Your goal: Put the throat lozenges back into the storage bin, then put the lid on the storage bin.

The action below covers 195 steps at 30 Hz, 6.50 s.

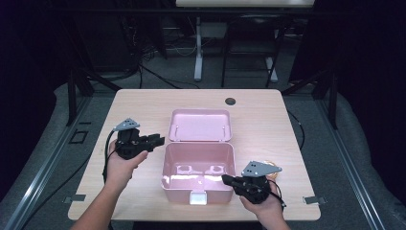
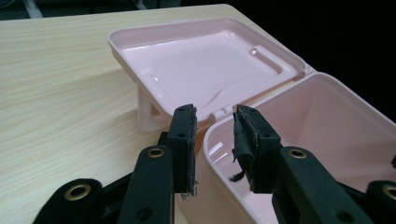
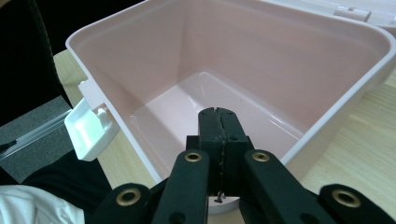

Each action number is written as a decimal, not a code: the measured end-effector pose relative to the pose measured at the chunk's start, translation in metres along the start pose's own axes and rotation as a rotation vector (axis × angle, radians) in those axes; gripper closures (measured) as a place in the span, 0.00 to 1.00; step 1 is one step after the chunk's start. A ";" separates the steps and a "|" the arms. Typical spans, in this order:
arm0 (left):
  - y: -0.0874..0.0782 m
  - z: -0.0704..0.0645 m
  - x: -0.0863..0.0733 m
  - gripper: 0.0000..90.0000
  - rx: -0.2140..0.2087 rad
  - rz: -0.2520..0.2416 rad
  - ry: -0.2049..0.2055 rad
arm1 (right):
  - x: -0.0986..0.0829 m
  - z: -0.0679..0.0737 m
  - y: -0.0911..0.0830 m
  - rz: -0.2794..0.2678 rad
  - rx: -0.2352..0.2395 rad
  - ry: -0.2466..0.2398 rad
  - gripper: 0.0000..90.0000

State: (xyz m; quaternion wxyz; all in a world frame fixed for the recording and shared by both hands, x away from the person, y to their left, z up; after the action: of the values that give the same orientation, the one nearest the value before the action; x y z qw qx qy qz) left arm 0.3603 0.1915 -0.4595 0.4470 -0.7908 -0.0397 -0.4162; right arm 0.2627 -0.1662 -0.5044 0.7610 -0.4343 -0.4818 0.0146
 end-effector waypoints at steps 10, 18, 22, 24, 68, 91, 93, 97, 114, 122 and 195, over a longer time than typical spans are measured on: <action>-0.001 -0.003 -0.012 0.66 0.006 0.019 0.020 | 0.002 0.000 0.000 0.012 0.009 0.001 0.97; -0.010 0.001 -0.021 0.62 0.010 0.017 0.013 | 0.009 0.003 -0.012 -0.019 0.014 0.005 0.88; -0.011 0.006 -0.028 0.61 0.031 0.037 0.017 | 0.015 0.002 -0.021 -0.045 0.015 0.010 0.69; -0.011 0.009 -0.032 0.61 0.058 0.050 0.011 | 0.017 0.001 -0.023 -0.045 0.017 0.009 0.61; -0.037 0.003 -0.023 0.48 0.008 0.050 0.024 | 0.047 -0.045 -0.047 0.038 -0.053 0.072 0.21; -0.052 0.008 -0.025 0.47 0.046 0.051 0.022 | 0.057 -0.070 -0.044 0.211 -0.116 0.092 0.25; -0.052 0.008 -0.026 0.47 0.050 0.047 0.017 | 0.059 -0.070 -0.043 0.220 -0.116 0.090 0.25; -0.053 0.009 -0.026 0.46 0.060 0.048 0.013 | 0.062 -0.071 -0.042 0.238 -0.111 0.085 0.25; -0.057 0.012 -0.027 0.45 0.055 0.055 0.013 | 0.075 -0.089 -0.046 0.388 -0.189 0.051 0.29; -0.059 0.013 -0.027 0.45 0.064 0.053 0.007 | 0.078 -0.100 -0.046 0.464 -0.226 0.078 0.29; -0.064 0.011 -0.027 0.44 0.024 0.037 0.019 | 0.033 -0.149 0.005 0.873 -0.324 0.252 0.22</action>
State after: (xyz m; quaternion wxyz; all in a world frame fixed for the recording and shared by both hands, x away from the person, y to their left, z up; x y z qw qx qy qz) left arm 0.3218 0.2467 -0.4383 0.4644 -0.7821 -0.0258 -0.4147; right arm 0.3937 -0.2451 -0.5084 0.6589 -0.7072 -0.1546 0.2046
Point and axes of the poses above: each handheld gripper's, and its own axes: y roughly forward along the jaws, x roughly out of its top, z roughly to its left, the point moved 1 cm from there along y, roughly forward along the jaws, and after that the axes turned 13 degrees about z, right-handed, at the moved point
